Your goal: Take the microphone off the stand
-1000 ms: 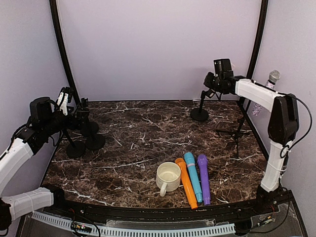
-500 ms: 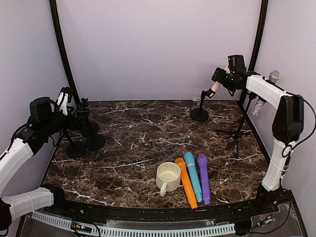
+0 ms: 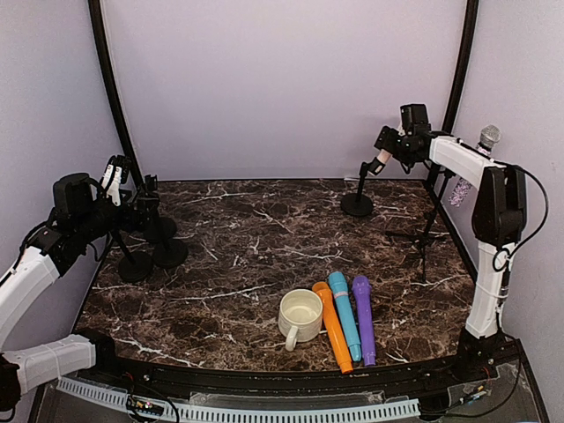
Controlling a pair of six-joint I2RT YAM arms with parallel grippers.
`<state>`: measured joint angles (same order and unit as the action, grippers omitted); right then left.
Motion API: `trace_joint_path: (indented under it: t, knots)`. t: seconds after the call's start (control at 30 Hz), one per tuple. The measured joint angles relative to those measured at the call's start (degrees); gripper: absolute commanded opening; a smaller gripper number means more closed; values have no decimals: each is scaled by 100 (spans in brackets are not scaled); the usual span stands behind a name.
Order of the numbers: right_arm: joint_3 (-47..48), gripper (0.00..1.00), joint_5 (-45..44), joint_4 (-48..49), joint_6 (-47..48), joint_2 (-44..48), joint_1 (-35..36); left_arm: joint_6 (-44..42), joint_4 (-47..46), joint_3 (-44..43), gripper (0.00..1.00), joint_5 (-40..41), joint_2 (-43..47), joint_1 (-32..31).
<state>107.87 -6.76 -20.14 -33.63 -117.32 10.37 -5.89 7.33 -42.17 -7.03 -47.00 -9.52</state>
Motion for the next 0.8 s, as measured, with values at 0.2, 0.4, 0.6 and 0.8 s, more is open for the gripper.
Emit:
trace_joint_path:
  t: [0.2, 0.4, 0.6, 0.8]
  knots:
    - [-109, 63, -35, 492, -35, -24, 0, 0, 0, 0, 89, 0, -2, 0]
    - [-284, 38, -52, 813, -20, -24, -2, -2, 0, 0, 89, 0, -4, 0]
    - [-417, 26, -85, 997, 127, -2, 9, -2, 0, 0, 89, 0, -31, 0]
    - [-638, 20, -151, 927, 214, 291, 146, -2, 0, 0, 89, 0, -31, 0]
